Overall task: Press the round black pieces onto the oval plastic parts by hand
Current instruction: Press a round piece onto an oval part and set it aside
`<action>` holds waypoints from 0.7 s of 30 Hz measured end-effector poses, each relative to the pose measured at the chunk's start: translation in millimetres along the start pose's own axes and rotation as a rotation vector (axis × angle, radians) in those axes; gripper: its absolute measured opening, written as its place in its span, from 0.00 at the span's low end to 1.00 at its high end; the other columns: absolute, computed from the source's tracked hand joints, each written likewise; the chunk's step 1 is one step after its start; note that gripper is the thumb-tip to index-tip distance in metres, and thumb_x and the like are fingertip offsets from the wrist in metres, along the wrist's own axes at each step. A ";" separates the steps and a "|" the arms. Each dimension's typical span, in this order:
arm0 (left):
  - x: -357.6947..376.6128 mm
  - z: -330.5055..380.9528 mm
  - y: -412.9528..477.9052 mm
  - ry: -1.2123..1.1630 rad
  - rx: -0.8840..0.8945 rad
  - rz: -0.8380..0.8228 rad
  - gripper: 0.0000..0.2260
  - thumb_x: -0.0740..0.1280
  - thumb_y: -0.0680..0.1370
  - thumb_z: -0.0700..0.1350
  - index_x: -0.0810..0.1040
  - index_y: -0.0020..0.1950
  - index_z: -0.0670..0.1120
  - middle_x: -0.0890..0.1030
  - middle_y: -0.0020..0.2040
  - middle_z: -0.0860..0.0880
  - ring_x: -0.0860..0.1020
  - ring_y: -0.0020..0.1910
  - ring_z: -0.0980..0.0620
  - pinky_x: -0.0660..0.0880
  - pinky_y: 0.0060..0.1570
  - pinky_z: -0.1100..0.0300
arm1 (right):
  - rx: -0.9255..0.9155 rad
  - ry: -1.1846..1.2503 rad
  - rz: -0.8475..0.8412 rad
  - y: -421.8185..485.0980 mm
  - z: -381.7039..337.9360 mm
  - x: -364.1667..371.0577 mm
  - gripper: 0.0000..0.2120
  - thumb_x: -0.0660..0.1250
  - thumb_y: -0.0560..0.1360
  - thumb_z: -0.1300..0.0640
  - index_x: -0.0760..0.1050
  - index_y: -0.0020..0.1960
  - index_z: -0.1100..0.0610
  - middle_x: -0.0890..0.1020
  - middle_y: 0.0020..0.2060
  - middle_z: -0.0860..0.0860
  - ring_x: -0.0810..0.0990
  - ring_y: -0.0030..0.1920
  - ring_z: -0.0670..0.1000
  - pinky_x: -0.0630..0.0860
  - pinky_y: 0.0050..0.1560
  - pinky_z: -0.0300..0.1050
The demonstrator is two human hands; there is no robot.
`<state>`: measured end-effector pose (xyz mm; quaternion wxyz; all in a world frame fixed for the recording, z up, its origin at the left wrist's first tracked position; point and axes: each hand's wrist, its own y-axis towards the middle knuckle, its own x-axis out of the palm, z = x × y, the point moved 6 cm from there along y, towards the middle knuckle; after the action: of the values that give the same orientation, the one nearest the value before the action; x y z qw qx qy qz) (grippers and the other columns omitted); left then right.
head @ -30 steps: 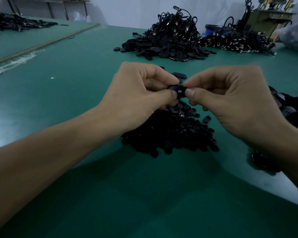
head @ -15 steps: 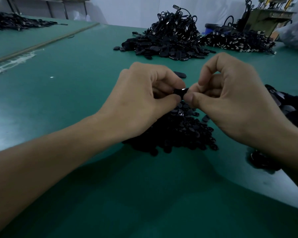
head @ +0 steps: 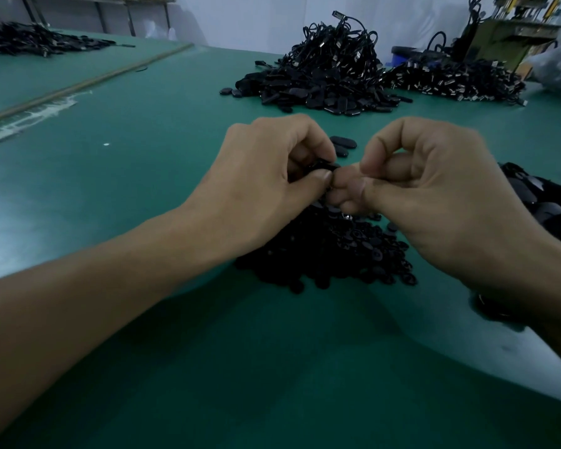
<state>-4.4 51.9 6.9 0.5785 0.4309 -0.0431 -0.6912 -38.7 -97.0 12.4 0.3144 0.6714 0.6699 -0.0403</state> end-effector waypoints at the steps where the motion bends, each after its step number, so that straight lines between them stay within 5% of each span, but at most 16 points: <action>1: -0.4 -0.6 0.5 0.001 -0.005 -0.001 0.08 0.73 0.75 0.41 0.80 0.46 0.53 0.82 0.36 0.58 0.80 0.34 0.61 0.72 0.37 0.73 | -0.003 0.015 -0.006 0.3 -0.2 0.1 0.12 0.70 0.76 0.69 0.74 0.43 0.53 0.87 0.37 0.50 0.87 0.39 0.50 0.85 0.44 0.46; 4: 0.6 -1.2 1.5 -0.032 -0.021 -0.013 0.07 0.73 0.75 0.41 0.79 0.45 0.53 0.83 0.37 0.55 0.80 0.34 0.58 0.76 0.38 0.67 | -0.081 -0.135 0.062 0.5 -0.9 -5.7 0.09 0.74 0.75 0.61 0.76 0.46 0.48 0.86 0.36 0.45 0.85 0.39 0.43 0.79 0.39 0.35; 8: 5.5 -2.2 2.1 -0.214 -0.088 -0.076 0.07 0.73 0.75 0.38 0.80 0.46 0.50 0.85 0.39 0.54 0.83 0.37 0.59 0.78 0.43 0.65 | -0.118 -0.235 0.074 2.9 1.5 -10.2 0.09 0.74 0.75 0.56 0.80 0.49 0.42 0.85 0.40 0.41 0.83 0.44 0.38 0.78 0.46 0.35; 21: 7.4 -7.3 0.6 -0.449 -0.229 -0.068 0.07 0.75 0.74 0.35 0.81 0.46 0.45 0.85 0.35 0.48 0.84 0.35 0.53 0.83 0.41 0.61 | -0.035 -0.053 0.028 6.0 10.1 -13.0 0.03 0.75 0.73 0.57 0.82 0.43 0.51 0.85 0.34 0.45 0.81 0.32 0.40 0.75 0.35 0.30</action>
<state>1.1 48.7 -1.4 0.5759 0.1993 -0.0775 -0.7891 -30.7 -112.6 12.7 0.3441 0.6738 0.6526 -0.0419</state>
